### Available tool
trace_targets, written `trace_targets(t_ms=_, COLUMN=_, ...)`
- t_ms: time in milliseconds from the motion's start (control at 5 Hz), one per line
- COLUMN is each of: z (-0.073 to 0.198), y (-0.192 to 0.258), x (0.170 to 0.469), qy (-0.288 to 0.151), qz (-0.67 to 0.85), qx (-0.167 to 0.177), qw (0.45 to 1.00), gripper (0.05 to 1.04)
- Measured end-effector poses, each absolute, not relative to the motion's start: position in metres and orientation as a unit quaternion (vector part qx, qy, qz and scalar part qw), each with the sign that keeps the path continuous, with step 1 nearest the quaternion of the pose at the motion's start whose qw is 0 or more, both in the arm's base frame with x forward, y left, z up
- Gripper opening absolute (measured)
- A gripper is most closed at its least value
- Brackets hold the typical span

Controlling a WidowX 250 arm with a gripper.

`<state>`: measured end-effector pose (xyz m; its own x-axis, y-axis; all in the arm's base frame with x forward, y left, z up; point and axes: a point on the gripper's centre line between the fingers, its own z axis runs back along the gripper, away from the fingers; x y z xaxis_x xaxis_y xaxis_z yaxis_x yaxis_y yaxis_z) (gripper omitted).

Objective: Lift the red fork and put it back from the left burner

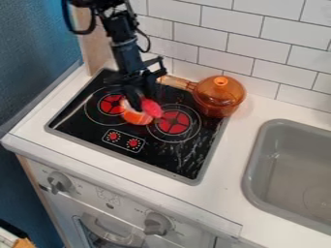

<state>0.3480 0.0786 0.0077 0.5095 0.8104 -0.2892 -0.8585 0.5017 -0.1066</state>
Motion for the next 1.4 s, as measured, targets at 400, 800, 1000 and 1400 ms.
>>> trace_targets(t_ms=400, z=0.018, y=0.075, x=0.335, qy=0.079, qz=0.464, qx=-0.111, qw=0.875, gripper=0.365)
trace_targets(t_ms=800, z=0.022, y=0.085, x=0.351, qy=0.025, qz=0.454, qx=-0.09, qw=0.886, gripper=0.365)
trace_targets(t_ms=1000, z=0.031, y=0.109, x=0.366, qy=-0.025, qz=0.476, qx=-0.07, qw=0.876, gripper=0.365)
trace_targets(t_ms=1400, z=0.009, y=0.149, x=0.382, qy=-0.043, qz=0.53, qx=-0.019, qw=0.846, gripper=0.365)
